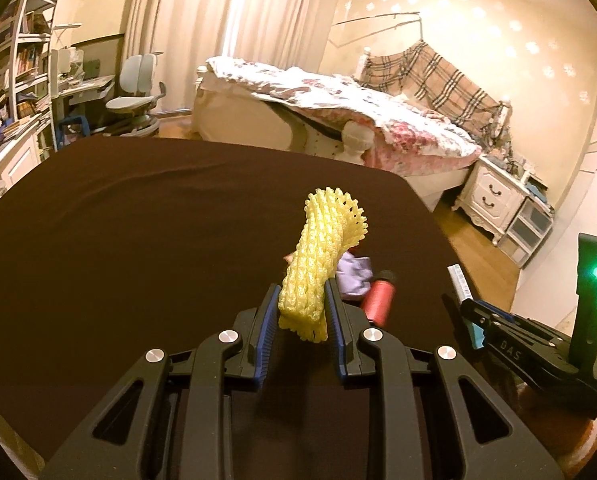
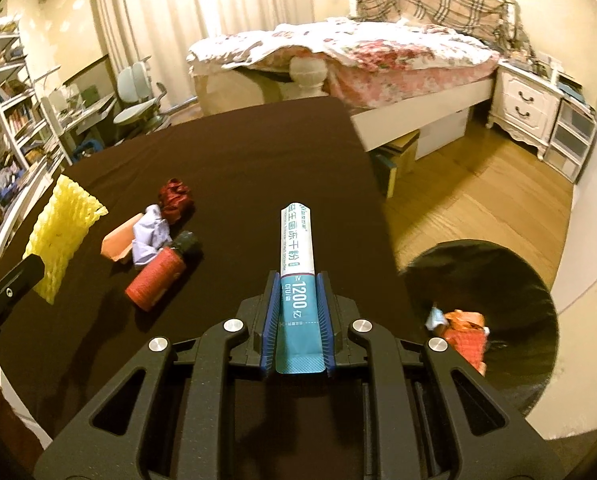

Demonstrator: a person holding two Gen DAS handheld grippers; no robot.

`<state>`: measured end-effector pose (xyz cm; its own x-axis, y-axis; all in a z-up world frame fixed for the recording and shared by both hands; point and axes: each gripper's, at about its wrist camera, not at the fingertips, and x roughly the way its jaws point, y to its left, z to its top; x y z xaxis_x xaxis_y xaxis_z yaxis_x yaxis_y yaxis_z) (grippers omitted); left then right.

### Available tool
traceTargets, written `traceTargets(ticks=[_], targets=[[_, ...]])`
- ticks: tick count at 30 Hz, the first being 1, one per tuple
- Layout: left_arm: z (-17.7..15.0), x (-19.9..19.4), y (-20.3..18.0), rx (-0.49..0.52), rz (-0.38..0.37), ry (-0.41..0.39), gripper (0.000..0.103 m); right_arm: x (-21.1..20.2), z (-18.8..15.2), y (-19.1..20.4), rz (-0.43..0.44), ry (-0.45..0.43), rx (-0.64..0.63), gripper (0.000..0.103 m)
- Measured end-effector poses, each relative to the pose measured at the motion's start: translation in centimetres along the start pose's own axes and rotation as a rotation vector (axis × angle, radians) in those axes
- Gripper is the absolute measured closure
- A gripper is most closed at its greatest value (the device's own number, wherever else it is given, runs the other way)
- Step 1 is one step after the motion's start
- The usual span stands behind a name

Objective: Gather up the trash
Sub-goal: 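Carry the tube and yellow net over the black bin and open both grippers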

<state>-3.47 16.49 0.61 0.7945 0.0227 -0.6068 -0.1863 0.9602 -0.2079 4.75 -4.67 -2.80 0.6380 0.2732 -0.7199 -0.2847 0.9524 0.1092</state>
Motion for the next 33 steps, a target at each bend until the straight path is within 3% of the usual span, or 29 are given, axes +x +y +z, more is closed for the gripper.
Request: traceTargets(ticks=[15,33], targets=[[-1.4,2.8,-9.6,0.148,-0.146,0.054,0.078,-2.7,-1.9,-8.6,-0.124,-0.044,0.126,0.085],[-4.1,6.5,-19.3,0.331,-0.240,0.122,0.078,-3.3,-3.9,-15.0,-0.212,-0.048,0.245,0.085]])
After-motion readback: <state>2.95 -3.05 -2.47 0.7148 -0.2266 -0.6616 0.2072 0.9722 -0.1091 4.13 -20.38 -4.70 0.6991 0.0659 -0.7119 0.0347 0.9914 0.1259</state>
